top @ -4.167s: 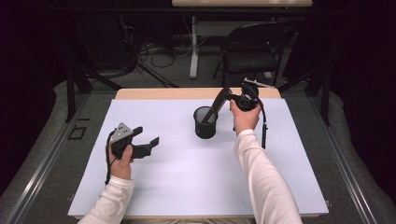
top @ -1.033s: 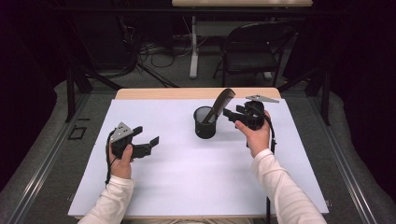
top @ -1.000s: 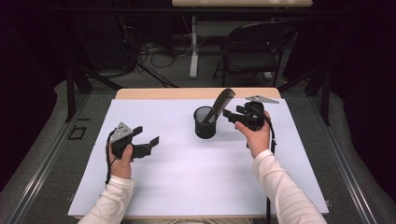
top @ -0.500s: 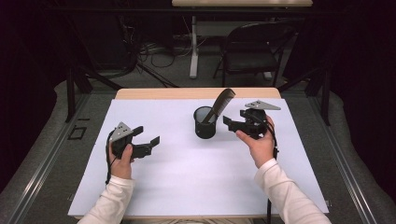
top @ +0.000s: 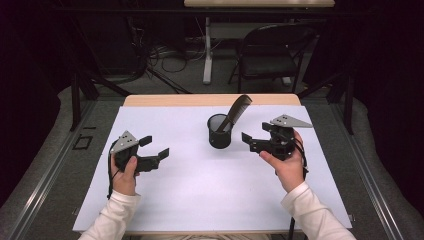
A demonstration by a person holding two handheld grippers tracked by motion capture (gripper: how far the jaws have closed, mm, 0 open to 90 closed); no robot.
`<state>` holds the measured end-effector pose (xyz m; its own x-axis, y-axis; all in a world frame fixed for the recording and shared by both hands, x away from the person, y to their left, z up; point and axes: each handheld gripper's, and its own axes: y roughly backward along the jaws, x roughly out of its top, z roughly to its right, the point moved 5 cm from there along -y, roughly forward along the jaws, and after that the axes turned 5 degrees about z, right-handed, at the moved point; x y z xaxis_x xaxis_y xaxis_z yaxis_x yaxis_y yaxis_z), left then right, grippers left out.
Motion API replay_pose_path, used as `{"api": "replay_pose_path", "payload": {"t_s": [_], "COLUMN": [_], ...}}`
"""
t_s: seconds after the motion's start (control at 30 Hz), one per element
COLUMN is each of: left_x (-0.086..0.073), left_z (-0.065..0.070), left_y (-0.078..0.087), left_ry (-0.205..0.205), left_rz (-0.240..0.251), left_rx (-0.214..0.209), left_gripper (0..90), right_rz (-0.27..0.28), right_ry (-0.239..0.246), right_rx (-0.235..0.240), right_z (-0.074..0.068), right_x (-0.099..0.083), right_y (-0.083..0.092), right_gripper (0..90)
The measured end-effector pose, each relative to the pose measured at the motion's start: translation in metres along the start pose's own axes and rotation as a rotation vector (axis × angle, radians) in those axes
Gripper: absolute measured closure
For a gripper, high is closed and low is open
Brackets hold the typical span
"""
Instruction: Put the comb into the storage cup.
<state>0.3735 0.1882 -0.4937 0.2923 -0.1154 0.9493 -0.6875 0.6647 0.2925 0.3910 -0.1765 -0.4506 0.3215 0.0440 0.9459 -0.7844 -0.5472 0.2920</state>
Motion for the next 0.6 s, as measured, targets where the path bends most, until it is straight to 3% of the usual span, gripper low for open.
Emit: {"api": "replay_pose_path", "payload": {"t_s": [0.37, 0.6], "left_x": [0.002, -0.004], "left_z": [0.006, 0.009], "left_y": [0.032, 0.046], "left_ry": [-0.031, -0.037], "left_rz": [-0.011, -0.008], "left_rx": [-0.055, -0.073], "left_gripper": [16.2, 16.2], "right_rz": [-0.010, -0.005], "right_ry": [0.000, 0.012], "right_rx": [0.059, 0.080], "right_z": [-0.015, -0.025], "right_x": [-0.013, -0.025], "right_y": [0.022, 0.038], "right_gripper": [1.3, 0.6]}}
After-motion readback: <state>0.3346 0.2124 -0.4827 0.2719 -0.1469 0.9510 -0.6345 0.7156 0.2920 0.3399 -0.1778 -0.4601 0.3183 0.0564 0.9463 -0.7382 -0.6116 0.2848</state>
